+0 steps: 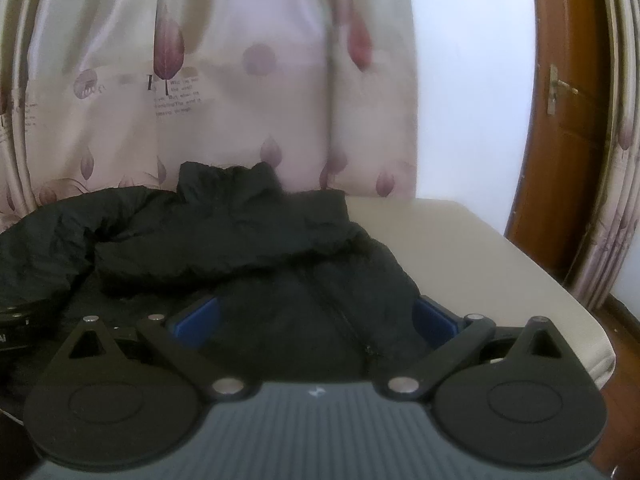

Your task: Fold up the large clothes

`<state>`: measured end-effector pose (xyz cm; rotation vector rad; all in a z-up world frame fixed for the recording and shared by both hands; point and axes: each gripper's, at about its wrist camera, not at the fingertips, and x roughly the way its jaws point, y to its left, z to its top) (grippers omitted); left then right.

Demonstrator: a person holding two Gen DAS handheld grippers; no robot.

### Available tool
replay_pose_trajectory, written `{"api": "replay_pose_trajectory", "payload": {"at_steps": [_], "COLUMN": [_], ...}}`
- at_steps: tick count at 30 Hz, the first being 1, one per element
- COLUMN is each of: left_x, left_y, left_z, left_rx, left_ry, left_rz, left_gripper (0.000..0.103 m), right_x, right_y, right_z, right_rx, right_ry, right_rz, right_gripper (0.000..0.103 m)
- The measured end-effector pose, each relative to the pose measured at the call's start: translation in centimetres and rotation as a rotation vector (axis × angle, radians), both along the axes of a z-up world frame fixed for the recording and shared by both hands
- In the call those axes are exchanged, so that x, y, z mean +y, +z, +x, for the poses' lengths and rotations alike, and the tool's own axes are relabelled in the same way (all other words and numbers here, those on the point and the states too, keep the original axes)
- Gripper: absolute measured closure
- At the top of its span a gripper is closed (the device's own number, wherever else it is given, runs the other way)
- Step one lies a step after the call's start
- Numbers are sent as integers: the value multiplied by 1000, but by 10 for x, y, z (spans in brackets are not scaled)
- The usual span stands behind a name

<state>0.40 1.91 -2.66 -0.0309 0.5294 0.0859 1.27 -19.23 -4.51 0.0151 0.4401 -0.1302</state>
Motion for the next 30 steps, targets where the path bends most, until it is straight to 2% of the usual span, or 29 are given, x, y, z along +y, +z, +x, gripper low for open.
{"api": "replay_pose_trajectory", "payload": {"at_steps": [30], "left_x": [4], "left_y": [-9], "left_z": [-2], "left_rx": [15], "left_ry": [-2], "left_rz": [-2], "left_gripper": [0], "right_x": [4], "right_y": [-13], "right_z": [14], "right_rx": [62], "right_ry": [17], "right_rz": [9], "right_gripper": [0]}}
